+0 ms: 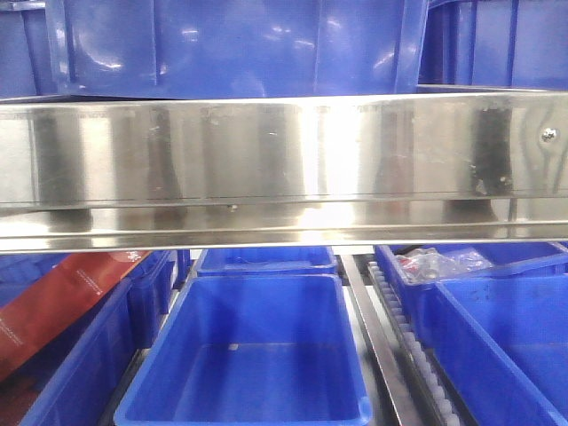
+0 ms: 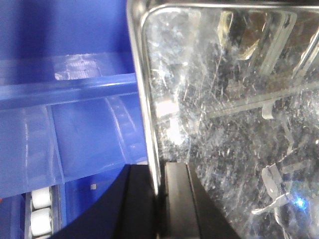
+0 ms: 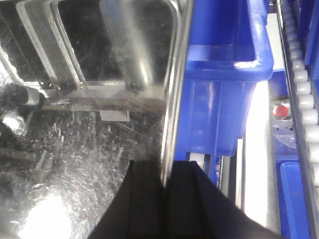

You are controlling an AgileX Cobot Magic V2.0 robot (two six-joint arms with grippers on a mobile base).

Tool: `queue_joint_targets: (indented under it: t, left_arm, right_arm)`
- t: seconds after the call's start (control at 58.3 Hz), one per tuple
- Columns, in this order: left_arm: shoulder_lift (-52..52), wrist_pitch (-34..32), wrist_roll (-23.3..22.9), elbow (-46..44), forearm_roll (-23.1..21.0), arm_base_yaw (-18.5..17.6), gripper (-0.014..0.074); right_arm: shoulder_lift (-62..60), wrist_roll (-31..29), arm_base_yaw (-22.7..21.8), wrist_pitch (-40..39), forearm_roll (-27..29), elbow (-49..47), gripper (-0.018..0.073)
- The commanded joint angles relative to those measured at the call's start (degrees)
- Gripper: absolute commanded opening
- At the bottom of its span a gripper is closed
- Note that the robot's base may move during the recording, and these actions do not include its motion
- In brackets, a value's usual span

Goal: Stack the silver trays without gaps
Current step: 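Lift the silver tray off the shelf with both grippers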

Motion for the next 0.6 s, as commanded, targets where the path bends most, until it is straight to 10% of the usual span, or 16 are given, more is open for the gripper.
queue_joint_targets:
  t: [0.0,0.583]
  left_arm:
    - [-1.14,-2.7,0.84,-0.3,-0.02,-0.32,-0.0018]
    - [-1.14,-2.82,0.84,-0.3,-0.02,-0.32,-0.0018]
  right_arm:
    - [-0.84,-1.29,-0.06,-2.42,-0.3,-0.69,-0.008]
    - [-0.84,-1.29,-0.06,-2.57,-0.3,-0.69,-0.008]
